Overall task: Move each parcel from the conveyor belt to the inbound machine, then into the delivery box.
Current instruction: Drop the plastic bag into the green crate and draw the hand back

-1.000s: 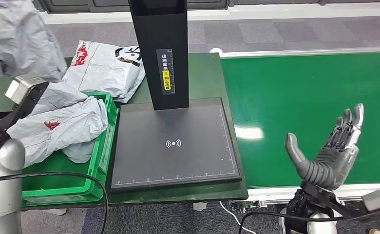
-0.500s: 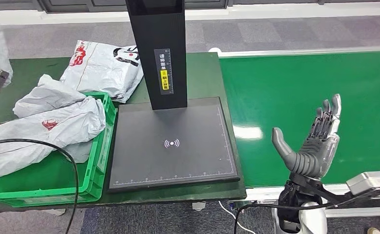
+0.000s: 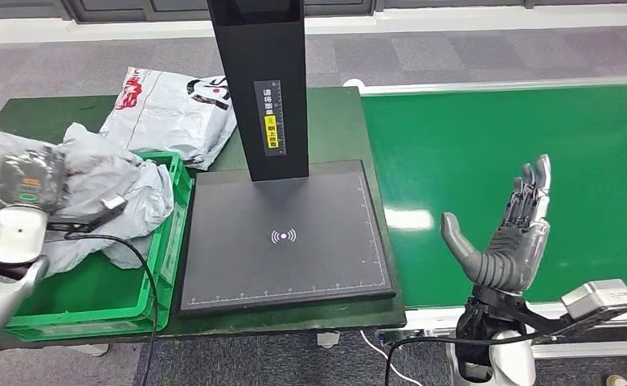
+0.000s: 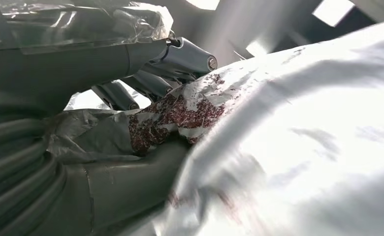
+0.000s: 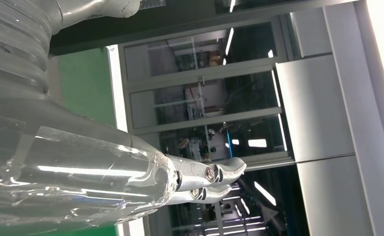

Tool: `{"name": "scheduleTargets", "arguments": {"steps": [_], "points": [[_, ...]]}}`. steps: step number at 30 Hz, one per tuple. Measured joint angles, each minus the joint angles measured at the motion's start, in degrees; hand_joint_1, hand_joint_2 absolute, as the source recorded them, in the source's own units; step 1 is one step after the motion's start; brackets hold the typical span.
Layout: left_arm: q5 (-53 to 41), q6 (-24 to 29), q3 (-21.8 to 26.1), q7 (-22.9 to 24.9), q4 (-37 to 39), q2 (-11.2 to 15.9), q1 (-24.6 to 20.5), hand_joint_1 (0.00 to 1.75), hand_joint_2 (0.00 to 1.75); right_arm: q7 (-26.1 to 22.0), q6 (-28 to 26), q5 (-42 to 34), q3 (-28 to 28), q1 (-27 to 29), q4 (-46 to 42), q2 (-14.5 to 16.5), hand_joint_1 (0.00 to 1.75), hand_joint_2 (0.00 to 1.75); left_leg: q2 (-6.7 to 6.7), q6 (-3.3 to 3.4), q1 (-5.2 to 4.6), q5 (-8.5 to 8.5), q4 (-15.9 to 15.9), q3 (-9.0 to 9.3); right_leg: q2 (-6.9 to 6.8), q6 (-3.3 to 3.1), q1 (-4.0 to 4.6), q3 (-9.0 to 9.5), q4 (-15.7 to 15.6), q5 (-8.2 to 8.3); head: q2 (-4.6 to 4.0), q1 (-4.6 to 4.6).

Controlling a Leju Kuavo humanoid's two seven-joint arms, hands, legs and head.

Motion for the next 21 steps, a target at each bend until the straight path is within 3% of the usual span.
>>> {"name": "scheduleTargets", "arguments": {"steps": [3, 7, 18, 19, 21], "points": [[0.20, -3.05, 0.02, -6.93, 8.72, -4.82, -2.38, 1.75, 1.75, -0.16, 0.10, 0.09, -0.01, 0.21, 0.07, -0.26, 0.00, 1.75, 0.04, 0.01, -0.02, 0.00, 0.01, -0.02, 0.04, 0.02, 0.00, -0.02, 0.00, 0.03, 0.00, 0.01], [-0.62, -6.35, 0.03, -9.91, 15.32, -8.58, -4.78, 1.75, 1.75, -0.11, 0.11, 0.16, -0.01, 0.16, 0.27, -0.51, 0.00, 1.75, -0.05, 0.02, -0.04, -0.01, 0.01, -0.04, -0.01, 0.04, 0.00, 0.00, 0.00, -0.01, 0.00, 0.01], [-0.95, -9.68, 0.03, -13.87, 23.28, -12.24, -8.18, 1.75, 1.75, 0.10, -0.67, 0.15, 0.00, 0.15, 0.30, -1.23, 0.00, 1.75, -0.15, 0.05, -0.03, 0.03, 0.00, -0.02, -0.11, 0.05, 0.01, 0.07, 0.00, -0.03, 0.00, 0.00], [-0.95, -9.67, 0.03, -13.88, 23.54, -12.39, -8.32, 1.67, 1.75, 0.11, -0.70, 0.15, 0.00, 0.15, 0.30, -1.27, 0.00, 1.75, -0.15, 0.06, -0.03, 0.04, 0.00, -0.02, -0.11, 0.05, 0.00, 0.07, 0.00, -0.03, 0.00, 0.01], [-0.95, -9.67, 0.03, -13.90, 23.98, -12.61, -8.54, 0.81, 1.75, 0.14, -0.72, 0.15, 0.00, 0.15, 0.30, -1.31, 0.00, 1.75, -0.16, 0.08, -0.03, 0.05, 0.00, -0.02, -0.13, 0.05, 0.00, 0.08, 0.00, -0.03, 0.00, 0.01]]}}
